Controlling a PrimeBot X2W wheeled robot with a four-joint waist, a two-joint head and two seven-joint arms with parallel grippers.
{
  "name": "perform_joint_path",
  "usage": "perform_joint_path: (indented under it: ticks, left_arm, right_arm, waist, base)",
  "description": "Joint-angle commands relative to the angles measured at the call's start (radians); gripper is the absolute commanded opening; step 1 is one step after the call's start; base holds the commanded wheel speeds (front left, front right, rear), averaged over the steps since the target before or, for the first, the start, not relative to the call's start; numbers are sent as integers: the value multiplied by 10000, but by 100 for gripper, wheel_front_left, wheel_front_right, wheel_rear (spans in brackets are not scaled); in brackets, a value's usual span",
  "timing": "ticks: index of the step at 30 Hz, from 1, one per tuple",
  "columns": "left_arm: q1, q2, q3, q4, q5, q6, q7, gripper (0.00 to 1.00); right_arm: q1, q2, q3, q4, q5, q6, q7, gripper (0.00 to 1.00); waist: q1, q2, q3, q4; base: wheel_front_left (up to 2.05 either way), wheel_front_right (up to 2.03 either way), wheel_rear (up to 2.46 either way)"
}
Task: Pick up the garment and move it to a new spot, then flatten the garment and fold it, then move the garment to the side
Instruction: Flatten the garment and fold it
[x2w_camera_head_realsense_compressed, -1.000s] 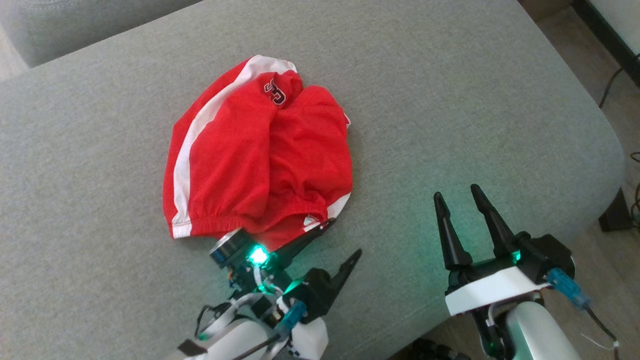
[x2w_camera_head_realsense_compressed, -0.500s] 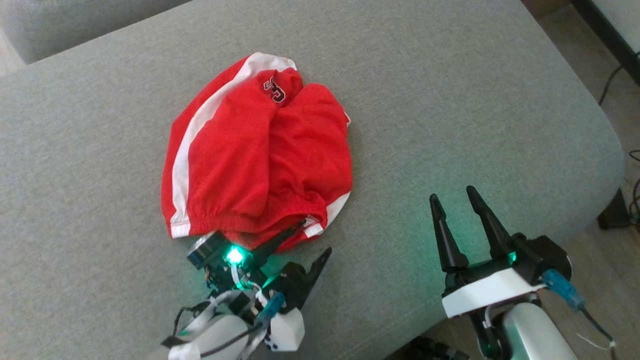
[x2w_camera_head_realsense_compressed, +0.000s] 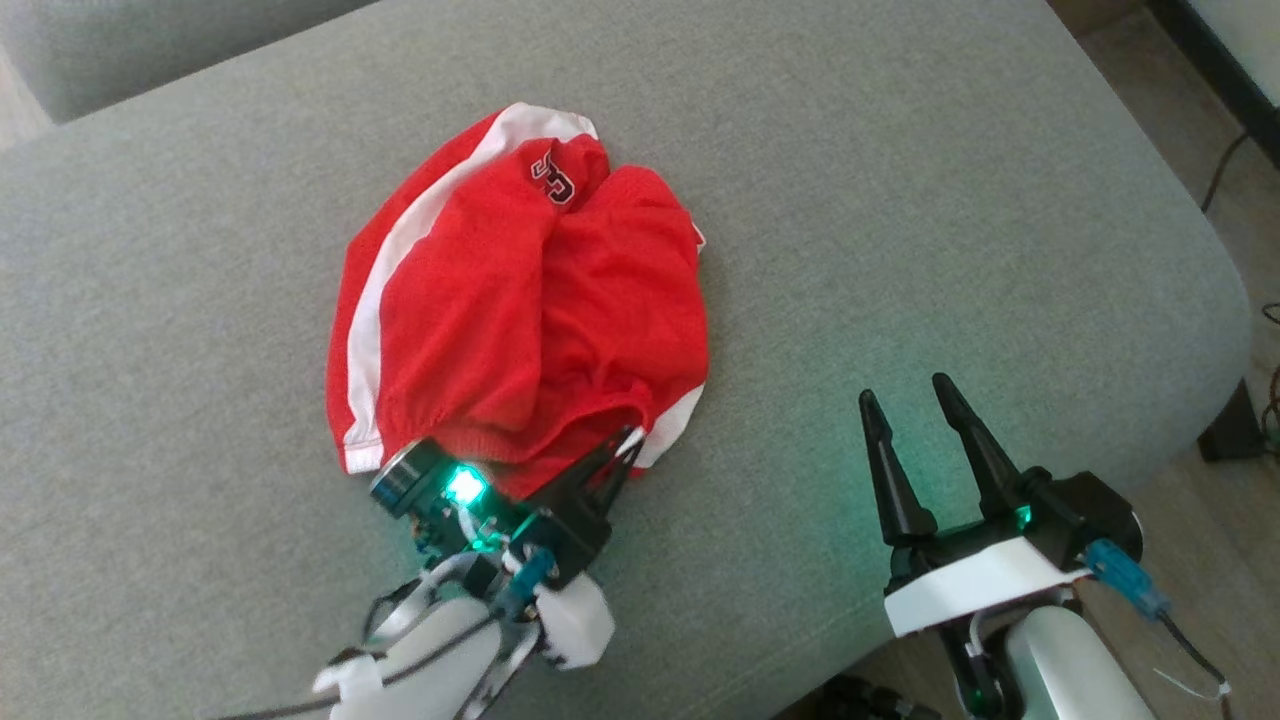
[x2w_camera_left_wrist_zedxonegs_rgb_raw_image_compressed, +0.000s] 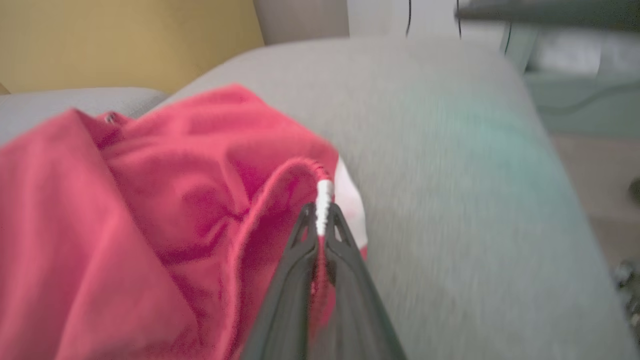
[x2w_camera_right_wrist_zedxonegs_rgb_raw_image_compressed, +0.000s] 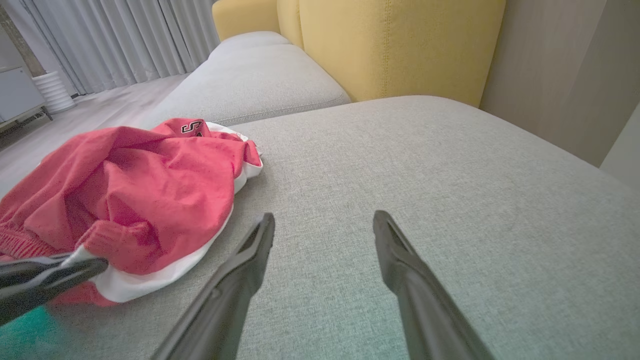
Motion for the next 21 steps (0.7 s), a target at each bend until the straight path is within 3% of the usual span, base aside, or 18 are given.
perform_joint_path:
  ticks: [1, 7, 11, 15, 21]
  left_arm:
    - [-444, -224, 467, -439, -295, -93, -149, 0]
    - [-1509, -1187, 942, -879, -1606, -1050, -486, 0]
    - [-2500, -1439, 1586, -1266, -2268, -1264, -546, 0]
    - [-2836, -1247, 2570, -1999, -3011, -1115, -481, 0]
    - [-1688, -199, 4012, -3144, -3998, -437, -12, 0]
  right_arm:
    - [-102, -51, 198, -224, -12, -9, -38, 100]
    - [-6, -51, 263, -113, 112, -9, -38, 100]
    - [138, -51, 247, -64, 189, -9, -38, 100]
    - [302, -51, 150, -47, 174, -9, -38, 100]
    - [394, -51, -22, -91, 103, -9, -38, 100]
  waist:
    - [-1, 0, -87, 24]
    - [-1, 0, -587, 147]
    - [-1, 0, -993, 312]
    - [-1, 0, -1314, 781]
    - [-1, 0, -1403, 1839]
  base:
    - [0, 0, 0]
    - [0, 0, 0]
    - [0, 0, 0]
    - [0, 0, 0]
    - [0, 0, 0]
